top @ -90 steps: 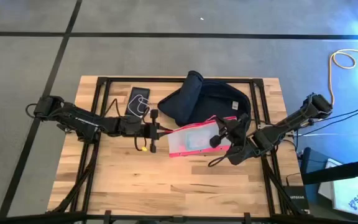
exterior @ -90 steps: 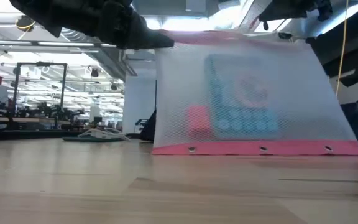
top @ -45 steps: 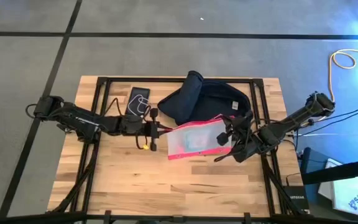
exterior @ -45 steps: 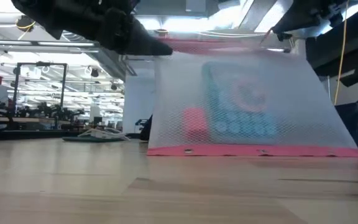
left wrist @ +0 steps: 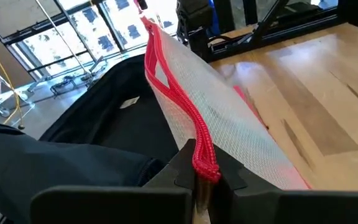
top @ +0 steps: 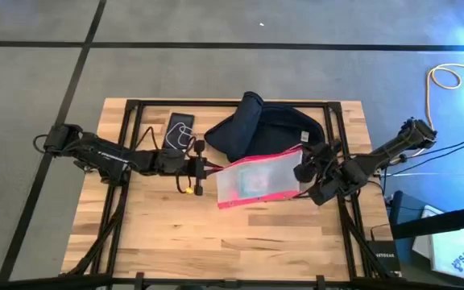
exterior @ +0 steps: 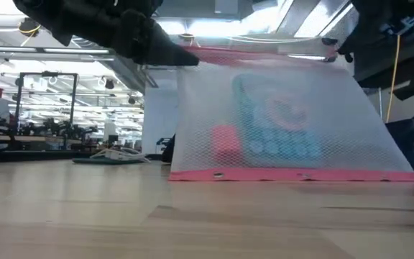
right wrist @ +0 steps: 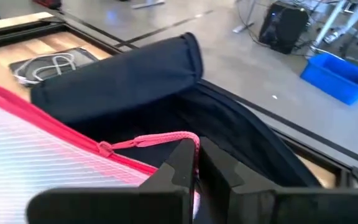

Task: Unpack backpack
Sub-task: Open the transparent zip bag, then remove the red charger adapter from the transparent zip bag

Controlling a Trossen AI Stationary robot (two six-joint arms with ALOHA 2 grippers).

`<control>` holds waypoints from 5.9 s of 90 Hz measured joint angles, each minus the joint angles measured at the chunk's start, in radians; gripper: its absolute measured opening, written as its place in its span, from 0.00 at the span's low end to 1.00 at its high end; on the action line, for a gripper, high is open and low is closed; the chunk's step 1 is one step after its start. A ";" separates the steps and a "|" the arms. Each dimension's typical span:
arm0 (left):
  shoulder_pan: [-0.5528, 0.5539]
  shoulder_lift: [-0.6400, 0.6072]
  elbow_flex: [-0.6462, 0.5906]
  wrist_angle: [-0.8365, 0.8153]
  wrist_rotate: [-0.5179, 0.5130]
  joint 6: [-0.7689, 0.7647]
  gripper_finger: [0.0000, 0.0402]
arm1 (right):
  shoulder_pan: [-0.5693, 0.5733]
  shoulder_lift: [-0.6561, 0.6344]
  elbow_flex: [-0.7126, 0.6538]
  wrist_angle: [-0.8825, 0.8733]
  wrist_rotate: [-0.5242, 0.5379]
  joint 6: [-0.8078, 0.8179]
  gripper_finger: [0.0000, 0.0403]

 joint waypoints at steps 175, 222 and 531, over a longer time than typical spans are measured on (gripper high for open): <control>-0.197 -0.158 0.000 0.023 -0.720 0.893 0.00 | -0.150 0.095 -0.001 1.027 -0.321 -0.888 0.00; -0.196 -0.162 0.001 0.362 -0.822 1.377 0.00 | -0.407 0.214 -0.001 1.244 -0.650 -1.106 0.00; -0.215 -0.054 0.022 -0.231 -0.275 -0.087 0.22 | -0.272 0.602 0.056 1.463 -0.699 -1.199 0.38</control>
